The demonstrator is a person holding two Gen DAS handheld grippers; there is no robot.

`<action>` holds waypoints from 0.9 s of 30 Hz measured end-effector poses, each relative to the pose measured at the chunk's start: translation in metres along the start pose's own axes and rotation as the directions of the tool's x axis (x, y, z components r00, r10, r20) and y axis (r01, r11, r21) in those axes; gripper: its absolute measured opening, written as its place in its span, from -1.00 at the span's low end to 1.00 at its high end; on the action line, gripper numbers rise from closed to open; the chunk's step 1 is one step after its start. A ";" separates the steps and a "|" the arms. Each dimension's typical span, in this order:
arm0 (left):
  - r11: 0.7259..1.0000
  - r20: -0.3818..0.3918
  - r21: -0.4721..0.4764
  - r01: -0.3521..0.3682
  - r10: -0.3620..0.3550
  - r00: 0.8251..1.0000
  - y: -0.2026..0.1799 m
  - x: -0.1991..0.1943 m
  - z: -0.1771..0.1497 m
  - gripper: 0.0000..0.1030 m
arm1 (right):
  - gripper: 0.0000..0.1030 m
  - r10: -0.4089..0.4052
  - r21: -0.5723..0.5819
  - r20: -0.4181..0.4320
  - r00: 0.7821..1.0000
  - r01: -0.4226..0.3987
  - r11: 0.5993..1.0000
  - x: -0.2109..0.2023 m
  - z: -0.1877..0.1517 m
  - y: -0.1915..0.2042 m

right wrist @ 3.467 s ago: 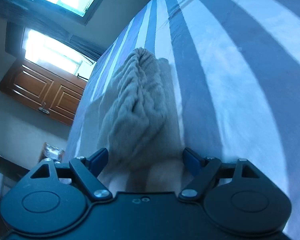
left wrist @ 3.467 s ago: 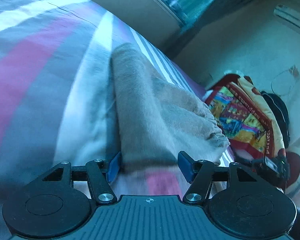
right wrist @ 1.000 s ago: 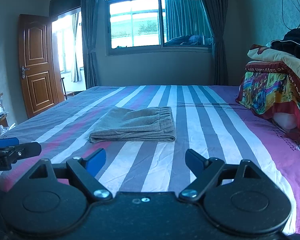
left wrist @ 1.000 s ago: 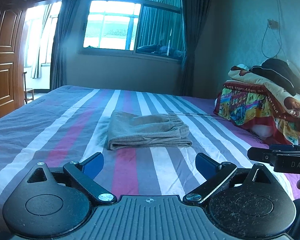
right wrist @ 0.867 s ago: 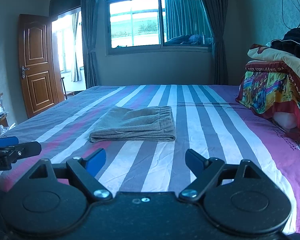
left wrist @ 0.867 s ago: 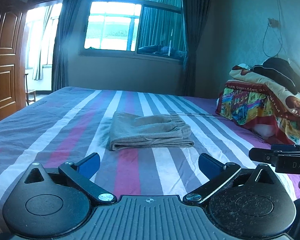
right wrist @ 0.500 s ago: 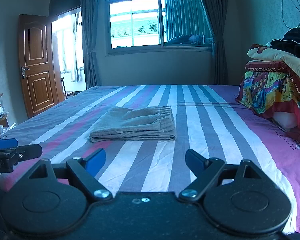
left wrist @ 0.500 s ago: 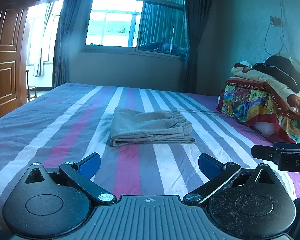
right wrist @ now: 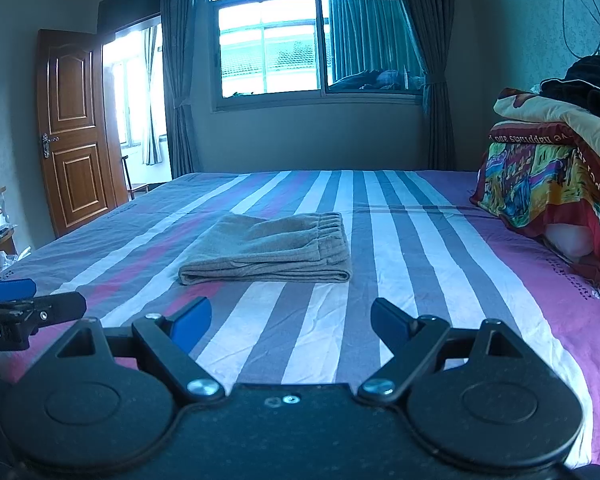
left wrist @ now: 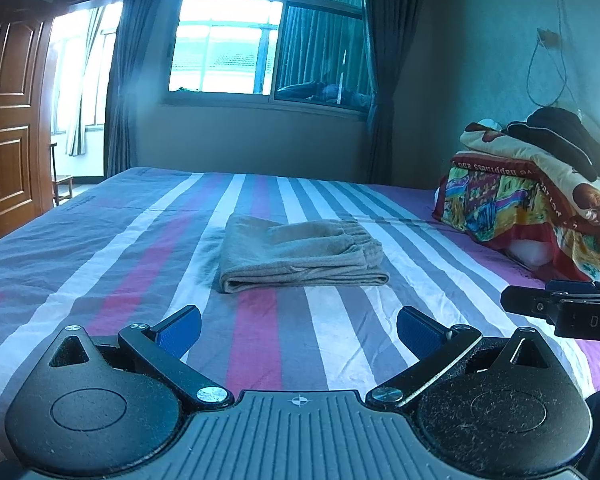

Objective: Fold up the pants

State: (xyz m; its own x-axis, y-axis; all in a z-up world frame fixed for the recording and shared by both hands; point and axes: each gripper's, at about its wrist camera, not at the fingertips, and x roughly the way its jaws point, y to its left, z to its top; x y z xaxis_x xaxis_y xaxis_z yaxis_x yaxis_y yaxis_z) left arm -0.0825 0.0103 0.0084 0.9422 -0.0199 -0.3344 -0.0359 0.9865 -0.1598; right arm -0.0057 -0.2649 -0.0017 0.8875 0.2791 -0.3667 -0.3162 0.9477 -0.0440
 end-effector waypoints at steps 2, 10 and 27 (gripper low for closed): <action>1.000 -0.001 0.003 0.001 -0.001 1.000 0.001 0.000 0.001 1.00 | 0.68 0.000 0.000 0.000 1.000 0.000 1.000 0.000 0.000 0.001; 1.000 -0.004 0.010 0.006 -0.006 1.000 -0.001 -0.001 0.000 1.00 | 0.68 0.001 0.002 0.002 1.000 -0.001 1.000 -0.001 0.001 0.002; 1.000 -0.008 0.018 0.011 -0.010 1.000 -0.003 -0.001 0.000 1.00 | 0.68 0.006 0.002 0.003 1.000 -0.006 1.000 0.000 0.001 0.002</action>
State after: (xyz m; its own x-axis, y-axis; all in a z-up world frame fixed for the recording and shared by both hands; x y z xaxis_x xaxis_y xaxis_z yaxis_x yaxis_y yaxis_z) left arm -0.0832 0.0069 0.0095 0.9399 -0.0314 -0.3400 -0.0201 0.9889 -0.1470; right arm -0.0058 -0.2626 -0.0008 0.8868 0.2849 -0.3638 -0.3206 0.9463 -0.0404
